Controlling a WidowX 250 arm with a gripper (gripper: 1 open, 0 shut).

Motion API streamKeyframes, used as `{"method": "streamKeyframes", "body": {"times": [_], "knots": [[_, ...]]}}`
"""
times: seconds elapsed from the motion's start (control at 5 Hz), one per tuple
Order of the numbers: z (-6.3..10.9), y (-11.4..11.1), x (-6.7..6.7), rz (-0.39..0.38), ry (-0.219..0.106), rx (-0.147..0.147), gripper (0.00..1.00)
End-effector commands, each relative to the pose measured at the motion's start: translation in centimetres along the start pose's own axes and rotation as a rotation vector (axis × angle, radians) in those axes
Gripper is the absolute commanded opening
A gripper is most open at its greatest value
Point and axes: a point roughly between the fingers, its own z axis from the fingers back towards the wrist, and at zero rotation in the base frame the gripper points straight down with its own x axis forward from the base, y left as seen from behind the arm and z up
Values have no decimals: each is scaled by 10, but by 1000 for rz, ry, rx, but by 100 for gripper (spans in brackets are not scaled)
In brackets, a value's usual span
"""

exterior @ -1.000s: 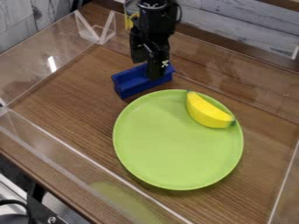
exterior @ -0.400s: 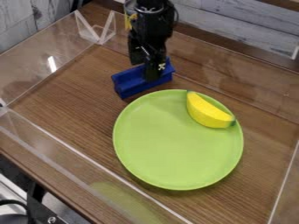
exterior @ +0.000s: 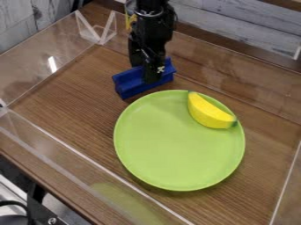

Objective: Put the blue object in the green plate

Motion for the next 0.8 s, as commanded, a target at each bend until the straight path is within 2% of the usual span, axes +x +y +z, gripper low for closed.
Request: {"method": "streamKeyframes", "body": {"times": [0.0, 0.6], "knots": [[10, 7, -1, 4, -26, 32, 100], [-1, 9, 0, -1, -23, 33, 100]]}}
